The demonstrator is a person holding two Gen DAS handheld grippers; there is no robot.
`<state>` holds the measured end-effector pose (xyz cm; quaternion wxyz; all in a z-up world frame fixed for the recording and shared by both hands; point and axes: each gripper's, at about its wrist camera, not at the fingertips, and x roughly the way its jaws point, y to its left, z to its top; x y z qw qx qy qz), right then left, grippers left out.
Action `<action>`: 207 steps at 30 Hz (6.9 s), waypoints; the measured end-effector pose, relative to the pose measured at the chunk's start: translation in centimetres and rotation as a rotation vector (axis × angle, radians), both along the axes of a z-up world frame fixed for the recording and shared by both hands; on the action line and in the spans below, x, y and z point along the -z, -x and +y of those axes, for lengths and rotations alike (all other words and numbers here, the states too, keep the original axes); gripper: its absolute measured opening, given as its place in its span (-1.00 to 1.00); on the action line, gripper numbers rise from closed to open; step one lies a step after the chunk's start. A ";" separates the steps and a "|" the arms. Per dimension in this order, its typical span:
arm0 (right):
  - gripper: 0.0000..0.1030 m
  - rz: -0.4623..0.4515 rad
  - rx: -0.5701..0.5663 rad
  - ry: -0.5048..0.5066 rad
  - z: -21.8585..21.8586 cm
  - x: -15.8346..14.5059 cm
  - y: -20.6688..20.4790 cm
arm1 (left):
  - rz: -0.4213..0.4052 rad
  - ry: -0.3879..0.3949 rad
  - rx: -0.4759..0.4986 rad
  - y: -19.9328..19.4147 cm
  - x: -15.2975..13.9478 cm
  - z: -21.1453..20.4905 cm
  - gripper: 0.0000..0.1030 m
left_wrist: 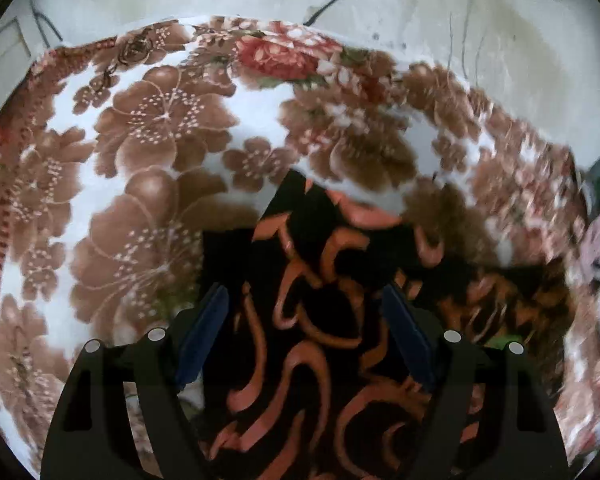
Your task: Fold large clothes
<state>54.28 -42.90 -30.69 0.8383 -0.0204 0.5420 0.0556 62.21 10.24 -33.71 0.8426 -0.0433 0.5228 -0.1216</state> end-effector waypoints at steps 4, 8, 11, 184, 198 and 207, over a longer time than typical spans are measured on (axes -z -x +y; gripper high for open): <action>0.91 -0.013 -0.007 0.145 -1.0 3.2 1.4 | -0.069 -0.172 0.098 2.2 0.3 -1.6 0.53; 0.91 -0.036 -0.034 0.190 -0.8 4.9 3.4 | -0.126 -0.186 0.335 4.8 -1.2 -6.6 0.55; 0.91 -0.034 -0.060 0.225 0.0 6.1 3.6 | -0.111 -0.143 0.461 5.5 -1.8 -10.2 0.62; 0.90 -0.172 0.071 0.190 23.2 9.9 9.8 | -0.014 0.506 -0.444 19.0 10.1 6.1 0.89; 0.91 -0.160 0.147 0.106 22.1 9.0 12.1 | -0.035 0.466 -0.601 18.9 8.0 5.6 0.38; 0.91 -0.136 0.146 0.111 22.9 9.9 12.8 | -0.183 0.179 -0.446 20.7 4.7 2.2 0.22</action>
